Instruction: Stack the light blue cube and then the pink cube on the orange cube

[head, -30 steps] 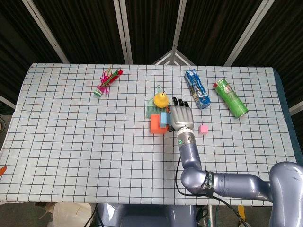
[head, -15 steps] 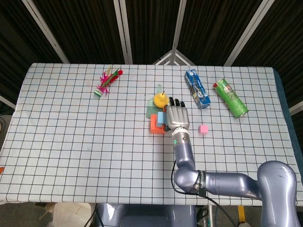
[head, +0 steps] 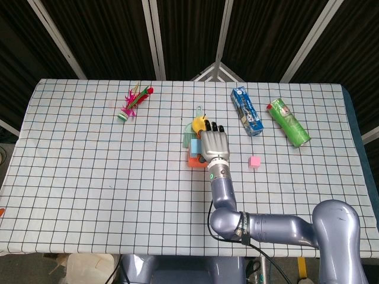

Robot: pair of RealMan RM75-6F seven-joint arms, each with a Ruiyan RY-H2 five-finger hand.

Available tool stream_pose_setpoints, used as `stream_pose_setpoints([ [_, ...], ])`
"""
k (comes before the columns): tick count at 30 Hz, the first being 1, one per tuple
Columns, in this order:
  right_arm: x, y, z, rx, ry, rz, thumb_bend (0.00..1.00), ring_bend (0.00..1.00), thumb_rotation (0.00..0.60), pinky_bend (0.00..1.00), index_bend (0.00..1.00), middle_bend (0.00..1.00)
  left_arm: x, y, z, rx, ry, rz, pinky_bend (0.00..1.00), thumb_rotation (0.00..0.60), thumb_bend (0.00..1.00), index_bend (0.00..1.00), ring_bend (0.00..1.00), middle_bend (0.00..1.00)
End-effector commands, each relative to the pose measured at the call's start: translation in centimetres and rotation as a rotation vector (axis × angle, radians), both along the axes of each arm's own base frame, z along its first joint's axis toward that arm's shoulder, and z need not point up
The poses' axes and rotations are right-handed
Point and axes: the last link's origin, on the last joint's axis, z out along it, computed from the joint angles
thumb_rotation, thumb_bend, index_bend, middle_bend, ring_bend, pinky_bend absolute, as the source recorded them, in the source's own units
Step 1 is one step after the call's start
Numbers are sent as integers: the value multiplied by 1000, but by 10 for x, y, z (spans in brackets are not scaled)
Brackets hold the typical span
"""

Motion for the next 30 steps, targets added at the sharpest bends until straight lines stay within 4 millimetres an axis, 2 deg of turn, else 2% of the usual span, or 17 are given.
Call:
stream_pose_setpoints([
  [1, 1, 0, -1, 4, 1, -3, 517, 21, 600, 92, 496, 57, 0, 0, 0, 1, -1, 1, 0, 600, 156, 105, 0, 0],
  [30, 0, -4, -17, 30, -5, -11, 517, 24, 600, 92, 497, 57, -2, 0, 2, 7, -2, 12, 0, 600, 156, 105, 0, 0],
])
